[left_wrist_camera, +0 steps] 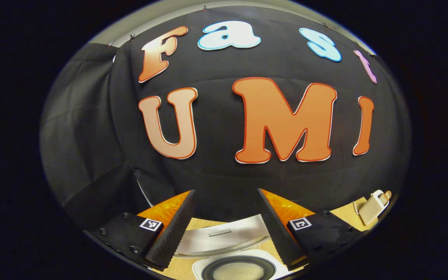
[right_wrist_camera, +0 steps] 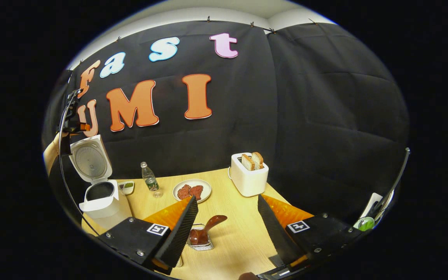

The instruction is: Close the left gripper, press the button to open the rice cooker; take a wooden spoon from the chopstick holder with the right hand, scoop a spoonful of rice and pour it into the rice cooker, then put the wooden spoon back into the chopstick holder.

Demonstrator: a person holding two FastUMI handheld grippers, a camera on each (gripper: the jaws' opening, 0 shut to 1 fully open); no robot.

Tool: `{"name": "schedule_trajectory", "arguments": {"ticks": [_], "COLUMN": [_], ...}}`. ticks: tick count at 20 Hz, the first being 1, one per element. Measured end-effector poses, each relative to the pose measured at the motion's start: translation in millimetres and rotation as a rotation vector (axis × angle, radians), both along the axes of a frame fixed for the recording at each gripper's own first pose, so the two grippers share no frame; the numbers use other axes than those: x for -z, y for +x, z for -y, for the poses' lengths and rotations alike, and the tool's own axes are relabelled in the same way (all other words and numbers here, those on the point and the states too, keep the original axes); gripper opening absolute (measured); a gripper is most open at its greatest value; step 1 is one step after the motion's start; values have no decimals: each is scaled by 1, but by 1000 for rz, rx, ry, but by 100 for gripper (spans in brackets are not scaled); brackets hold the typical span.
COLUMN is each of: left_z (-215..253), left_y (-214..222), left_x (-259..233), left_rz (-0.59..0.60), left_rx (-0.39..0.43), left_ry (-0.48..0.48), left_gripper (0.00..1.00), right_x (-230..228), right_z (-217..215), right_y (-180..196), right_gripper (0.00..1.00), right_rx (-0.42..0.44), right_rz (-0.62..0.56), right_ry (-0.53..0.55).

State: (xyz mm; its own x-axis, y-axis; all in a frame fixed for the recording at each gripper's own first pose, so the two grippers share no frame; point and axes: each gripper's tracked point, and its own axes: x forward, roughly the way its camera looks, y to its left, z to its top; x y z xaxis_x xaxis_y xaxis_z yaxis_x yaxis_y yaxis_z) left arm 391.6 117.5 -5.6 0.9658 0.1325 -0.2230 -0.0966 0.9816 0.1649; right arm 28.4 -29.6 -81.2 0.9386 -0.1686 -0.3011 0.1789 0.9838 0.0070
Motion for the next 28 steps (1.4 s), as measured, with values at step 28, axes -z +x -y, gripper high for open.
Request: {"name": "schedule_trajectory", "arguments": {"ticks": [28], "left_z": [44], "left_y": [-172], "left_x": [163], "left_rz": [-219], "left_rx": [3], "left_ry": [-148], "left_gripper": [100], "right_x": [28], "right_z": [-70], "right_y": [-29], "right_gripper": [95], "right_rx": [-244], "right_rz": [-60], "right_ry": [59]}}
